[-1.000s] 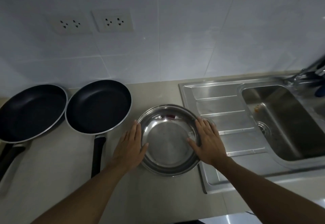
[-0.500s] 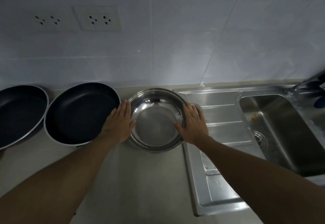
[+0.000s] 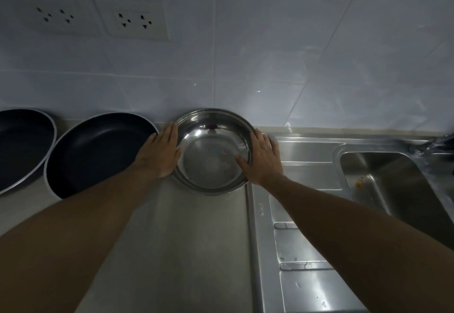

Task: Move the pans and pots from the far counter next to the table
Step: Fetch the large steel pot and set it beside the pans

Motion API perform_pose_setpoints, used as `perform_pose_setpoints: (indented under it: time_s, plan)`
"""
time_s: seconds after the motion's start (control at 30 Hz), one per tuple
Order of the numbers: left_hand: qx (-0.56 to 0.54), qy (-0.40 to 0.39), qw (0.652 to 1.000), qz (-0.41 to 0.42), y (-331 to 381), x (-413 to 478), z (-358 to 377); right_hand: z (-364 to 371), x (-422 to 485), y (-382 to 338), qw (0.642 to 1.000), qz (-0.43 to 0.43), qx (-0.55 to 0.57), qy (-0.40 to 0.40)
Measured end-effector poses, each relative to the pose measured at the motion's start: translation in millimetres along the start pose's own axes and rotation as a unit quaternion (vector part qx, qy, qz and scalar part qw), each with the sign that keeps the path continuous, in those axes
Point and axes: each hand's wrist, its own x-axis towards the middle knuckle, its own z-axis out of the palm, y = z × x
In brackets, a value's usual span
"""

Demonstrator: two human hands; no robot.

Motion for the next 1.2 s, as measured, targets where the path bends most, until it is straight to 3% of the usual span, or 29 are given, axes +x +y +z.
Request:
perform_pose_setpoints:
  time_s: [0.33,0.47,0.67,0.8,0.93,1.2]
  plan:
    - [0.031,-0.022,0.999,-0.02,0,2,-2,-2,4,2,1.0,-0.008,-0.007,-0.022]
    - [-0.01,-0.035,0.998,-0.047,7,-6,-13,-11,-3,5,0.999,-0.022,0.011,-0.035]
    - [-0.047,0.012,0.999,-0.023,34,-29,-41,-35,-38,11,0.996,-0.01,0.079,-0.025]
    - [-0.057,0.031,0.998,-0.018,60,-51,-59,-57,-71,27,0.994,0.047,0.091,-0.033]
    - [-0.179,0.041,0.982,0.045,86,-70,-70,-86,-115,50,0.987,0.108,0.121,-0.005]
    - [-0.256,0.021,0.955,0.149,163,-110,-84,-123,-252,89,0.964,0.211,0.155,0.035]
